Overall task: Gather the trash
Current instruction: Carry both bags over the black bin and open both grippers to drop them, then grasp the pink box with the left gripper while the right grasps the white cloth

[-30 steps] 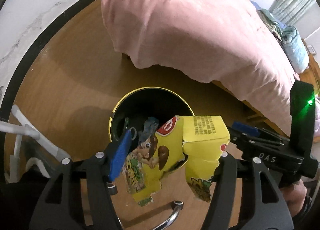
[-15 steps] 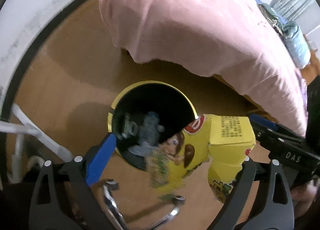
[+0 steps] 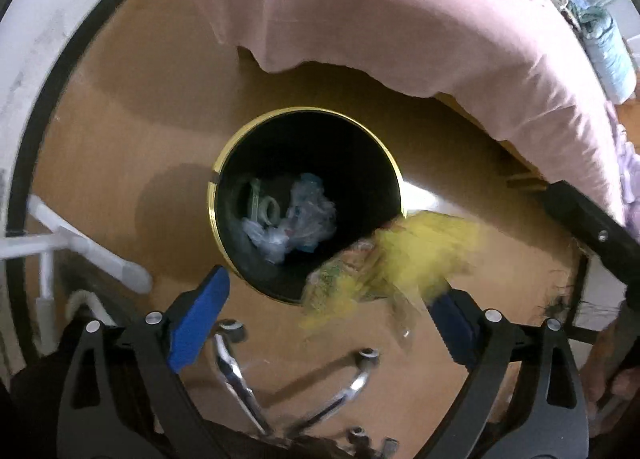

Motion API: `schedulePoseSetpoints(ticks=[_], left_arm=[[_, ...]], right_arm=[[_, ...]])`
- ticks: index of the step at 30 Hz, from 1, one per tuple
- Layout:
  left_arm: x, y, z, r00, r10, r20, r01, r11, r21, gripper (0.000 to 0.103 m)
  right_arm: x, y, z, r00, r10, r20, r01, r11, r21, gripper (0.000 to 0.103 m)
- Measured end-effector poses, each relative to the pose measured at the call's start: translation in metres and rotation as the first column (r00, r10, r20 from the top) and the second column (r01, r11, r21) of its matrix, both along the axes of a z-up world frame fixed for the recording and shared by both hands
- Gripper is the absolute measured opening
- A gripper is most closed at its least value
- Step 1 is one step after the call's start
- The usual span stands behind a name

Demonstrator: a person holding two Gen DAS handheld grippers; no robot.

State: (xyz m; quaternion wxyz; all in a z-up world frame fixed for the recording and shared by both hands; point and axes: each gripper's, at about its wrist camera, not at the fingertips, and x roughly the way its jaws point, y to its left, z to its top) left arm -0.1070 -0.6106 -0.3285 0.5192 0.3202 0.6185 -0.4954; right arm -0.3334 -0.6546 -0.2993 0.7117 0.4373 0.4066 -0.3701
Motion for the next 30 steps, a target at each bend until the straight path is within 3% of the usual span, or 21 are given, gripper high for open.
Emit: schedulePoseSetpoints(ticks=[5, 12, 15, 19, 24, 26, 29, 30], left_arm=[[0.006, -0.002, 0.002, 0.996, 0.039, -0.077, -0.039, 0.999, -0.005, 0.092], [0.01, 0.004, 0.031, 0.999, 0.047, 0.004, -0.047, 0.996, -0.074, 0.092], [0.011, 0.01, 0.066, 0.998, 0.032, 0.06, -0.023, 0.989, -0.144, 0.092], [0.017, 0.035, 0.144, 0.982, 0.037, 0.184, 0.019, 0.956, -0.292, 0.092], [0.056, 0.109, 0.247, 0.929, 0.182, 0.322, -0.009, 0.882, -0.472, 0.096], [0.085, 0.156, 0.28, 0.887, 0.276, 0.371, -0.049, 0.854, -0.518, 0.096], [0.133, 0.235, 0.311, 0.801, 0.42, 0.427, -0.141, 0.825, -0.547, 0.096], [0.147, 0.26, 0.317, 0.771, 0.461, 0.439, -0.173, 0.815, -0.554, 0.096]], right_arm=[[0.0, 0.001, 0.0, 1.0, -0.003, 0.004, 0.003, 1.0, -0.001, 0.075], [0.003, 0.005, 0.007, 1.0, 0.005, 0.002, -0.005, 1.0, -0.008, 0.075], [0.008, 0.008, 0.022, 1.0, 0.022, 0.011, -0.021, 0.999, -0.029, 0.075], [0.024, 0.017, 0.072, 0.997, 0.075, 0.029, -0.072, 0.991, -0.117, 0.078], [0.086, 0.045, 0.147, 0.97, 0.242, 0.035, -0.225, 0.938, -0.262, 0.081], [0.124, 0.066, 0.174, 0.94, 0.337, 0.049, -0.306, 0.899, -0.314, 0.082], [0.192, 0.112, 0.207, 0.863, 0.5, 0.068, -0.444, 0.817, -0.369, 0.082], [0.224, 0.137, 0.219, 0.816, 0.573, 0.075, -0.505, 0.77, -0.39, 0.082]])
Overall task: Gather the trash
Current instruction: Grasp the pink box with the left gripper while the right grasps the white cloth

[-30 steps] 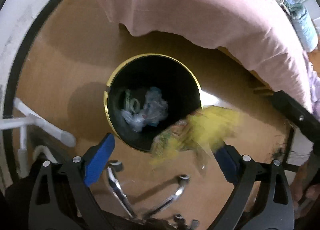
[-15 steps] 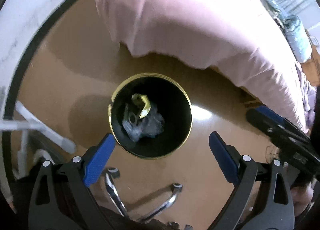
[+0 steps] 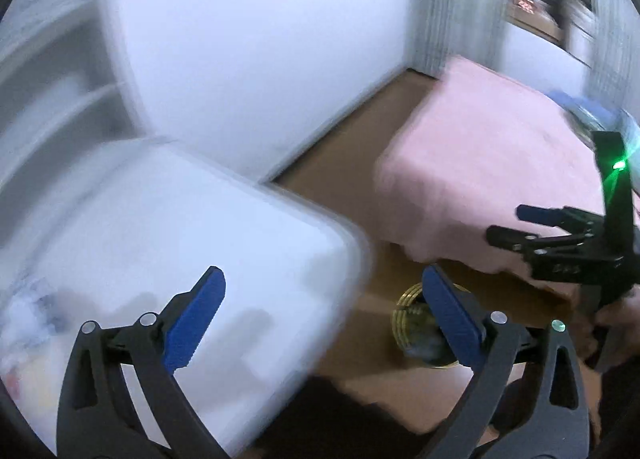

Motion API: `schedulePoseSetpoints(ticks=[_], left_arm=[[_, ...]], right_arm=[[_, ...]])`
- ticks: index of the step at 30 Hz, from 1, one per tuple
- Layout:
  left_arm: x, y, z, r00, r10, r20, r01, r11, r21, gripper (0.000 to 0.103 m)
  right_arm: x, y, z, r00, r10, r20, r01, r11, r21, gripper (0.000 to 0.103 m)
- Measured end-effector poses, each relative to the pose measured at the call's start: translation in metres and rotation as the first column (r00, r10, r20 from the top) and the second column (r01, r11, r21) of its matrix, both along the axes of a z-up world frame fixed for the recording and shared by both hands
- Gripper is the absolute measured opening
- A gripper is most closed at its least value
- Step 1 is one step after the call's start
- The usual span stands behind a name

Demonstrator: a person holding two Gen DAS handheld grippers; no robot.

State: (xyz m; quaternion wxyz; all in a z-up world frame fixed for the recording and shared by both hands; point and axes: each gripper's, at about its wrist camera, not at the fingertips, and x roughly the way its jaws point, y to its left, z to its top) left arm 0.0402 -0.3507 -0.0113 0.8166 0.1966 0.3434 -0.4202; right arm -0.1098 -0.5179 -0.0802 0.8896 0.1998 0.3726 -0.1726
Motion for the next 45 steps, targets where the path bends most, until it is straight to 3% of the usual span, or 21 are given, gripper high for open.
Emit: schedulePoseSetpoints(ticks=[2, 4, 6, 9, 13, 15, 21, 23, 24, 25, 33, 39, 41, 43, 45], left_arm=[[0.032, 0.064, 0.011, 0.99, 0.131, 0.043, -0.131, 0.991, 0.001, 0.096], [0.059, 0.127, 0.017, 0.961, 0.264, 0.083, -0.266, 0.964, 0.008, 0.096], [0.081, 0.186, 0.017, 0.914, 0.39, 0.114, -0.394, 0.919, 0.02, 0.096], [0.11, 0.279, 0.009, 0.819, 0.564, 0.104, -0.569, 0.821, 0.037, 0.096], [0.125, 0.358, -0.006, 0.732, 0.68, 0.05, -0.681, 0.73, 0.054, 0.096], [0.132, 0.38, -0.015, 0.711, 0.703, 0.03, -0.703, 0.709, 0.059, 0.096], [0.148, 0.404, -0.029, 0.717, 0.697, 0.015, -0.697, 0.715, 0.058, 0.096], [0.154, 0.408, -0.03, 0.721, 0.693, 0.009, -0.692, 0.72, 0.051, 0.096], [0.158, 0.41, -0.033, 0.723, 0.691, 0.005, -0.691, 0.722, 0.048, 0.096], [0.164, 0.412, -0.035, 0.722, 0.691, 0.001, -0.691, 0.722, 0.048, 0.096], [0.196, 0.399, -0.05, 0.759, 0.651, -0.013, -0.649, 0.758, 0.061, 0.096], [0.221, 0.399, -0.064, 0.746, 0.661, -0.074, -0.659, 0.75, 0.055, 0.094], [0.222, 0.399, -0.064, 0.749, 0.658, -0.074, -0.656, 0.753, 0.053, 0.08], [0.22, 0.398, -0.064, 0.771, 0.627, -0.107, -0.626, 0.778, 0.049, 0.051], [0.215, 0.396, -0.061, 0.778, 0.618, -0.111, -0.616, 0.785, 0.055, 0.05]], right_arm=[[0.043, 0.037, 0.014, 0.992, 0.124, 0.02, -0.123, 0.992, -0.02, 0.082], [0.092, 0.091, 0.026, 0.96, 0.277, 0.038, -0.275, 0.96, -0.044, 0.082], [0.133, 0.142, 0.035, 0.91, 0.412, 0.048, -0.41, 0.911, -0.05, 0.082], [0.193, 0.224, 0.048, 0.81, 0.585, 0.046, -0.58, 0.81, -0.086, 0.082], [0.248, 0.299, 0.056, 0.719, 0.695, 0.025, -0.687, 0.715, -0.128, 0.082], [0.268, 0.322, 0.054, 0.695, 0.719, 0.009, -0.712, 0.691, -0.125, 0.082], [0.323, 0.361, 0.035, 0.685, 0.722, -0.097, -0.727, 0.669, -0.154, 0.075], [0.331, 0.365, 0.027, 0.689, 0.711, -0.141, -0.725, 0.674, -0.146, 0.058], [0.33, 0.364, 0.024, 0.689, 0.711, -0.142, -0.725, 0.675, -0.138, 0.034], [0.326, 0.36, 0.026, 0.691, 0.71, -0.135, -0.723, 0.68, -0.122, 0.019], [0.298, 0.338, 0.055, 0.718, 0.695, -0.023, -0.694, 0.714, -0.098, 0.016], [0.274, 0.318, 0.065, 0.732, 0.681, 0.004, -0.679, 0.73, -0.076, 0.016], [0.263, 0.308, 0.066, 0.744, 0.668, 0.014, -0.666, 0.743, -0.062, 0.016], [0.253, 0.296, 0.067, 0.759, 0.651, 0.022, -0.649, 0.758, -0.057, 0.016], [0.241, 0.284, 0.067, 0.777, 0.629, 0.03, -0.627, 0.777, -0.055, 0.016]])
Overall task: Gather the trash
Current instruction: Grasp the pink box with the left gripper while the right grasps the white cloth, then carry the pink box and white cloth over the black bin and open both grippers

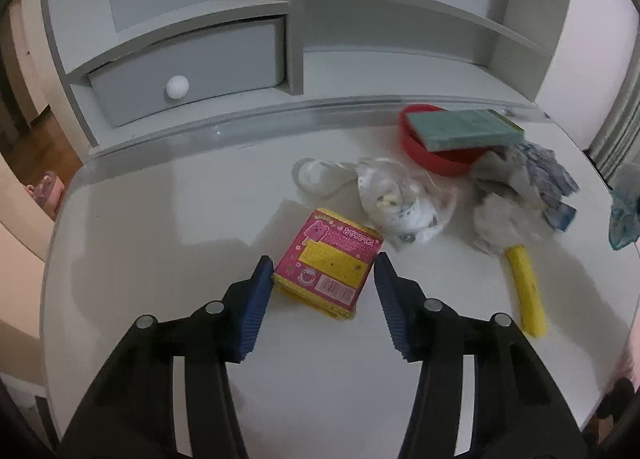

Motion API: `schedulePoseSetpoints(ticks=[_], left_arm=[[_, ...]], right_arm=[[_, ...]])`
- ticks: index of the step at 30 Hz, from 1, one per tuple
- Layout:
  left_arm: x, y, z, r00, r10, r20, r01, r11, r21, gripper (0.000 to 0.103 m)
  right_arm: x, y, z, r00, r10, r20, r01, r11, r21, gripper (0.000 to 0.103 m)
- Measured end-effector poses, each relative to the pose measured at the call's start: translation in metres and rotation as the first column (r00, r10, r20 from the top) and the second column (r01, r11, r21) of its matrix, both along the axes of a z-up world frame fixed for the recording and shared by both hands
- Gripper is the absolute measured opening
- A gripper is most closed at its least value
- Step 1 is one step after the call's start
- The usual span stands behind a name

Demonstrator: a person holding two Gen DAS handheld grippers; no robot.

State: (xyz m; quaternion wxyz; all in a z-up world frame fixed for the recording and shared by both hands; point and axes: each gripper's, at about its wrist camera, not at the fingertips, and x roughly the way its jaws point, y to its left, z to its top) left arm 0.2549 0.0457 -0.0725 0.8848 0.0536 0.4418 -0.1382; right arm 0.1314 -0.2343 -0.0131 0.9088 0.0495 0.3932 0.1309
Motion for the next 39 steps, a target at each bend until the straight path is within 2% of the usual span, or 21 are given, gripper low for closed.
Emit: schedulePoseSetpoints(ticks=[4, 9, 12, 15, 18, 20, 21, 24, 26, 27, 30, 32, 35, 39], left_arm=[[-0.024, -0.007, 0.016, 0.999, -0.003, 0.041, 0.001, 0.998, 0.058, 0.05], [-0.061, -0.026, 0.055, 0.993, -0.021, 0.114, 0.019, 1.0, 0.019, 0.048], [-0.081, -0.066, 0.076, 0.982, -0.106, 0.154, 0.109, 0.994, -0.009, 0.048], [-0.105, -0.13, 0.09, 0.955, -0.239, 0.174, 0.249, 0.968, -0.04, 0.048], [-0.133, -0.209, 0.092, 0.902, -0.395, 0.178, 0.411, 0.91, -0.064, 0.048], [-0.158, -0.27, 0.088, 0.844, -0.507, 0.178, 0.526, 0.846, -0.086, 0.048], [-0.175, -0.305, 0.084, 0.8, -0.574, 0.176, 0.594, 0.799, -0.094, 0.048], [-0.215, -0.375, 0.07, 0.705, -0.69, 0.162, 0.708, 0.697, -0.112, 0.048], [-0.244, -0.425, 0.052, 0.631, -0.765, 0.13, 0.775, 0.615, -0.145, 0.048], [-0.259, -0.45, 0.038, 0.593, -0.798, 0.107, 0.802, 0.575, -0.159, 0.048], [-0.286, -0.498, 0.002, 0.538, -0.842, 0.042, 0.834, 0.524, -0.174, 0.048], [-0.305, -0.528, -0.032, 0.498, -0.867, -0.019, 0.847, 0.492, -0.2, 0.048], [-0.318, -0.561, -0.082, 0.454, -0.883, -0.114, 0.87, 0.468, -0.158, 0.048], [-0.331, -0.586, -0.141, 0.425, -0.876, -0.226, 0.877, 0.461, -0.134, 0.048]], right_arm=[[-0.034, -0.042, 0.0, 0.995, -0.095, 0.012, 0.095, 0.995, 0.022, 0.016], [-0.093, -0.111, -0.003, 0.963, -0.268, 0.022, 0.267, 0.962, 0.049, 0.016], [-0.139, -0.158, -0.011, 0.922, -0.387, 0.021, 0.386, 0.921, 0.055, 0.016], [-0.188, -0.207, -0.024, 0.861, -0.509, 0.009, 0.508, 0.859, 0.061, 0.016], [-0.241, -0.255, -0.046, 0.771, -0.636, -0.021, 0.636, 0.77, 0.056, 0.016], [-0.272, -0.279, -0.061, 0.714, -0.699, -0.046, 0.7, 0.712, 0.05, 0.016], [-0.283, -0.288, -0.067, 0.693, -0.719, -0.057, 0.721, 0.691, 0.05, 0.016], [-0.326, -0.321, -0.095, 0.613, -0.783, -0.11, 0.79, 0.611, 0.05, 0.016], [-0.353, -0.341, -0.118, 0.554, -0.819, -0.153, 0.831, 0.554, 0.045, 0.016], [-0.361, -0.348, -0.127, 0.534, -0.828, -0.17, 0.844, 0.535, 0.044, 0.016], [-0.393, -0.373, -0.169, 0.46, -0.852, -0.252, 0.884, 0.466, 0.038, 0.016], [-0.406, -0.384, -0.194, 0.422, -0.855, -0.302, 0.901, 0.434, 0.031, 0.016], [-0.419, -0.392, -0.232, 0.384, -0.844, -0.374, 0.915, 0.402, 0.032, 0.016], [-0.421, -0.393, -0.266, 0.371, -0.818, -0.44, 0.917, 0.396, 0.037, 0.016]])
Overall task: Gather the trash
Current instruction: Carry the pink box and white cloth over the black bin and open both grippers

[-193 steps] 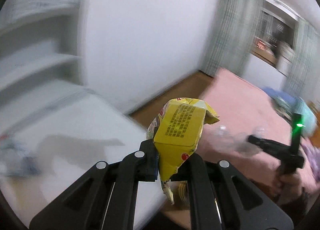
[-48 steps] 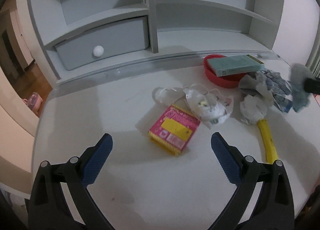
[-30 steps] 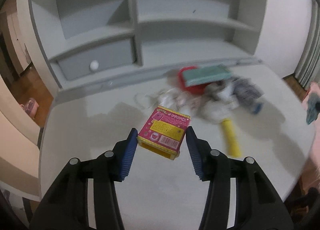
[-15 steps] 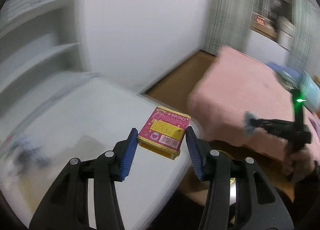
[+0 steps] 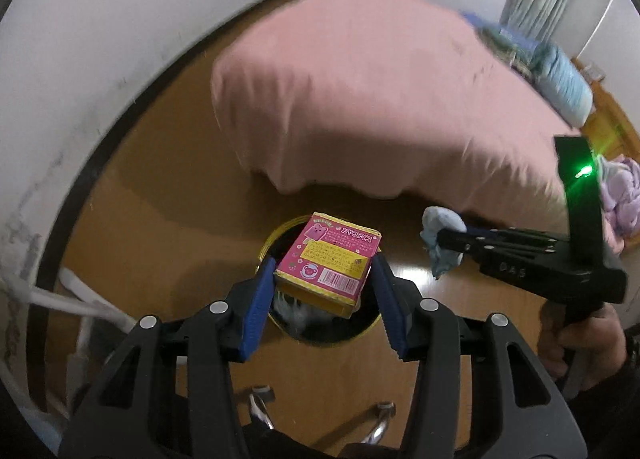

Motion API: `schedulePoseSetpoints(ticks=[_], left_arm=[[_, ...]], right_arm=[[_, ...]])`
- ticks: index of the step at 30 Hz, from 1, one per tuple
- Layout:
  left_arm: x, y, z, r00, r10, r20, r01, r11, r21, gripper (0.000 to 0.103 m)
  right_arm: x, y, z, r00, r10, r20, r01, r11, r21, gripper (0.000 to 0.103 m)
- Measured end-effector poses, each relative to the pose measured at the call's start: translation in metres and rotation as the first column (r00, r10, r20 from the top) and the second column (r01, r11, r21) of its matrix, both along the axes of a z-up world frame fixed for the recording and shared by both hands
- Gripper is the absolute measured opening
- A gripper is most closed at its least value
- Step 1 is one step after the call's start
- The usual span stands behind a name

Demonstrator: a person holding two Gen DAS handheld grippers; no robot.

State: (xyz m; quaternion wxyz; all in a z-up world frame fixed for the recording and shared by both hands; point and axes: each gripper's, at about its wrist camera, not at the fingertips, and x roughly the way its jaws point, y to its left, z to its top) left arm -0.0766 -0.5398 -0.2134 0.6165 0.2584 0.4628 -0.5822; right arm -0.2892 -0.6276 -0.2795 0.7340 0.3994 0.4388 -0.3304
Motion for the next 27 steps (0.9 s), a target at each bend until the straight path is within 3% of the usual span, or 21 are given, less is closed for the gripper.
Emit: schedulePoseSetpoints(ticks=[10, 14, 16, 17, 27], left_arm=[[-0.014, -0.028, -0.05, 1.0, -0.008, -0.011, 0.009, 0.996, 0.089, 0.048], [-0.016, -0.036, -0.051, 1.0, -0.011, -0.022, 0.013, 0.996, 0.09, 0.051], [-0.015, -0.036, -0.049, 1.0, -0.005, -0.024, 0.007, 0.996, 0.084, 0.067], [-0.015, -0.035, -0.047, 1.0, -0.001, -0.022, 0.003, 0.997, 0.079, 0.069], [-0.012, -0.03, -0.04, 1.0, 0.012, -0.011, -0.011, 0.997, 0.076, 0.073]], right_arm=[[0.0, -0.008, -0.026, 1.0, 0.008, 0.011, -0.009, 0.998, 0.057, 0.016], [-0.002, -0.01, -0.023, 1.0, 0.003, 0.016, -0.004, 0.998, 0.056, 0.016], [-0.003, -0.01, -0.02, 1.0, 0.002, 0.02, -0.003, 0.999, 0.054, 0.016], [-0.004, -0.009, -0.02, 1.0, 0.003, 0.021, -0.004, 0.999, 0.053, 0.016], [0.0, -0.007, -0.016, 1.0, 0.016, 0.027, -0.018, 0.998, 0.053, 0.016]])
